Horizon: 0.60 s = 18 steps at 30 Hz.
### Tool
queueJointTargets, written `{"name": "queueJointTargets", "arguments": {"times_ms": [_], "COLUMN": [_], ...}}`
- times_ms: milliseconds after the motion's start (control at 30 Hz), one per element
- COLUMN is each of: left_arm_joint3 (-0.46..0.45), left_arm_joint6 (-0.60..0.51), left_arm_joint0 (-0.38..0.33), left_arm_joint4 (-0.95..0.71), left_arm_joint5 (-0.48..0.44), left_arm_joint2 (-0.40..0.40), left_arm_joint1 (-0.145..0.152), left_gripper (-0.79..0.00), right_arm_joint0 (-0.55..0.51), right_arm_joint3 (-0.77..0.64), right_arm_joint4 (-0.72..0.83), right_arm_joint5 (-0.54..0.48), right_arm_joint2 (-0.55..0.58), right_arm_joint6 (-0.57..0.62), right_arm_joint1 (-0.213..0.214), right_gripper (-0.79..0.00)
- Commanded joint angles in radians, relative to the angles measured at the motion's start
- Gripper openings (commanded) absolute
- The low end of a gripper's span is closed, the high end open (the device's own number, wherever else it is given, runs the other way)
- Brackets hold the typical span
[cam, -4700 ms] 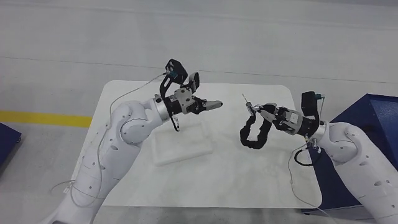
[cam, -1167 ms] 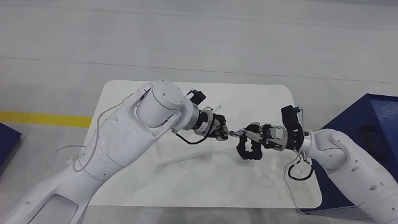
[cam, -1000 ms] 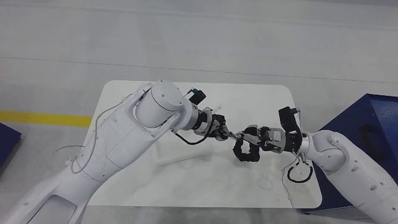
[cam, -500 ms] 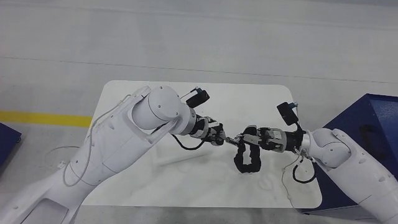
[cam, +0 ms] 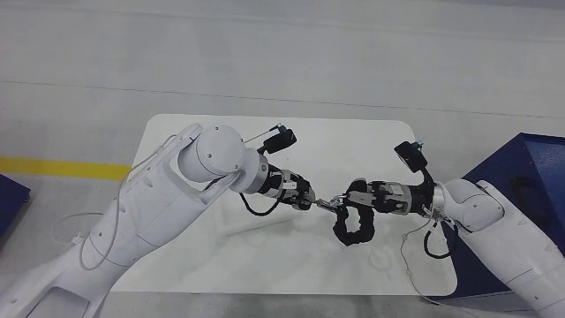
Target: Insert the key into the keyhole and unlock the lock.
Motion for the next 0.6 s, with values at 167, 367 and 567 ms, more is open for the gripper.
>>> {"name": "queueJointTargets", "arguments": {"times_ms": [167,367,567], "left_arm_joint3": [-0.021,-0.034,-0.042], "left_arm_joint6": [-0.001,-0.007,-0.014], "left_arm_joint0": [0.017,0.025,0.027], "left_arm_joint4": [-0.002,0.004,0.007], "left_arm_joint5": [-0.063,-0.080,-0.093], "left_arm_joint2": [-0.012,-0.008,-0.006], "left_arm_joint1": [0.004,0.003,0.002], "left_gripper": [-0.785,-0.785,-0.785], "right_arm_joint0": [-0.001,0.007,0.020], "right_arm_joint3": [0.022,0.042,0.059], "right_arm_joint4": [-0.007,-0.008,-0.012], "right_arm_joint5": [0.000,0.000,0.000], "right_arm_joint2": [-0.001,-0.017,-0.031], "right_arm_joint6": [0.000,0.000,0.000], "right_arm_joint1": [-0.022,-0.039,-0.053], "right_gripper": [-0.785,-0.785,-0.785]}}
